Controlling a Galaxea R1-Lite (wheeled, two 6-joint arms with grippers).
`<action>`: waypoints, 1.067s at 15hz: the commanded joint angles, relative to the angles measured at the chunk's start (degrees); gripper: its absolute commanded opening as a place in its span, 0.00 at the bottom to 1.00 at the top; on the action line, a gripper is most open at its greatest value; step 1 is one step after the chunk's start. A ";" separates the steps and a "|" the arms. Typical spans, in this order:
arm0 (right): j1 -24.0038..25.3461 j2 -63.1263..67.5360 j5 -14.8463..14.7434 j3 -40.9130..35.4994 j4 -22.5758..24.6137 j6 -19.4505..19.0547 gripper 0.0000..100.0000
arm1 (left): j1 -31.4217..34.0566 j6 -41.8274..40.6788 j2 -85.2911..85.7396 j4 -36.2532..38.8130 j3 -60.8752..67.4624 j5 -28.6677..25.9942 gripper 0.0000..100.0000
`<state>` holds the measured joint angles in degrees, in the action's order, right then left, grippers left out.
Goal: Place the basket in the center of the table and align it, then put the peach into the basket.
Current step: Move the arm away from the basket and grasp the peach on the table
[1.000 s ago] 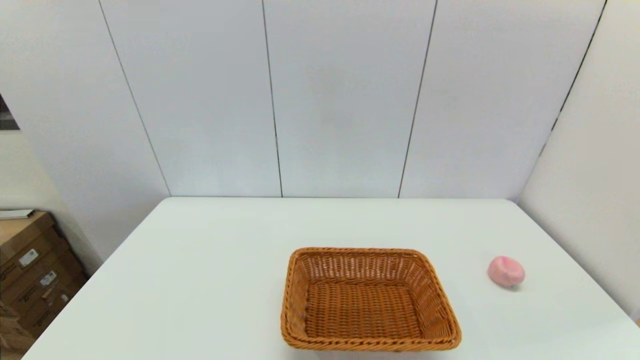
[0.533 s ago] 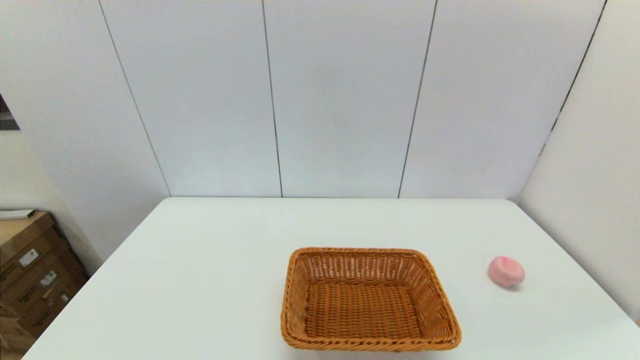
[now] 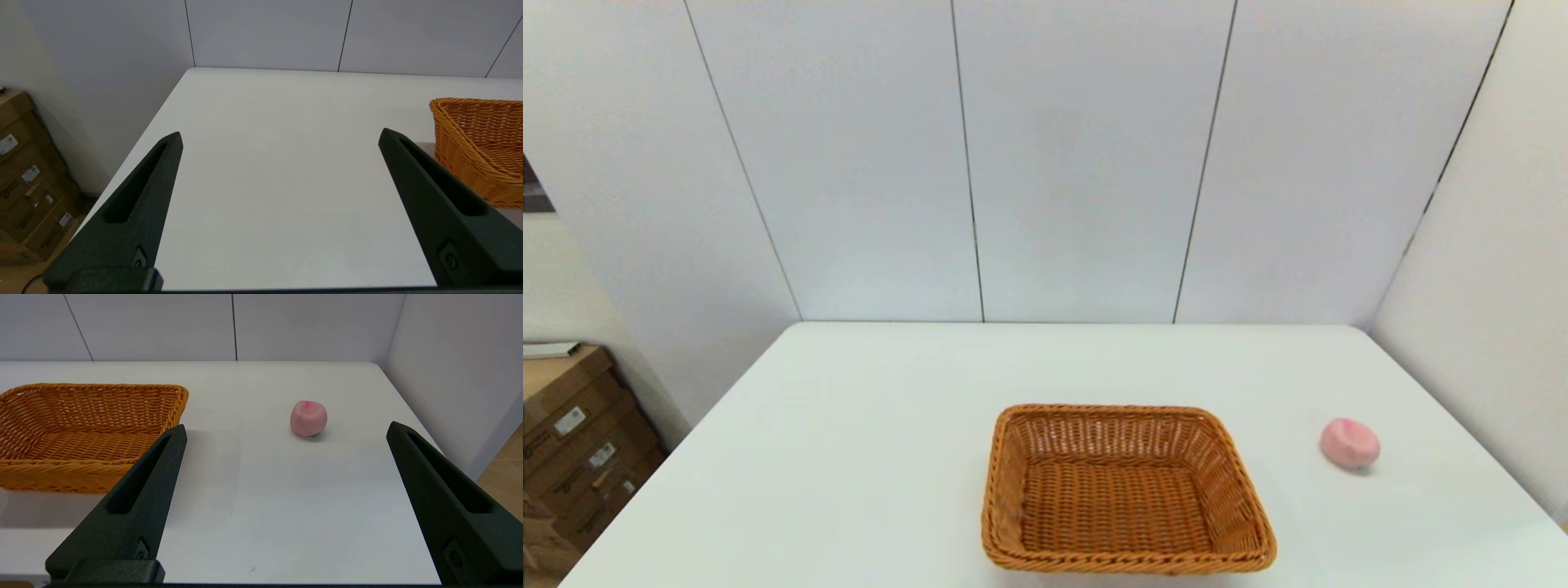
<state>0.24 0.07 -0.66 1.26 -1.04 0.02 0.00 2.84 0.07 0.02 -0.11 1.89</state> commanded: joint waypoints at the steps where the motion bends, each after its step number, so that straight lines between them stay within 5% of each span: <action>1: 0.02 23.04 1.19 13.60 -10.92 0.24 1.00 | 0.00 0.32 0.01 -0.02 0.02 0.04 1.00; 4: -0.07 58.29 -3.03 22.74 -6.96 0.68 1.00 | 0.00 0.68 0.01 -0.02 0.02 0.04 1.00; 7: -0.16 81.84 -8.31 25.11 12.99 0.50 1.00 | 0.00 0.76 0.01 -0.02 0.11 0.04 1.00; 8: -0.16 89.49 -8.57 25.20 23.18 0.50 1.00 | 0.00 0.68 0.01 -0.02 0.11 0.04 1.00; 10: -0.51 99.59 -9.01 25.55 33.82 0.50 1.00 | 0.00 0.76 0.01 -0.02 0.11 0.04 1.00; 16: -5.17 115.33 -9.27 28.28 49.11 0.33 1.00 | 0.00 0.76 0.01 -0.02 0.11 0.04 1.00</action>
<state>-1.97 102.71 -9.51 27.20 36.44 0.52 0.00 3.57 0.11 -0.02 0.00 1.90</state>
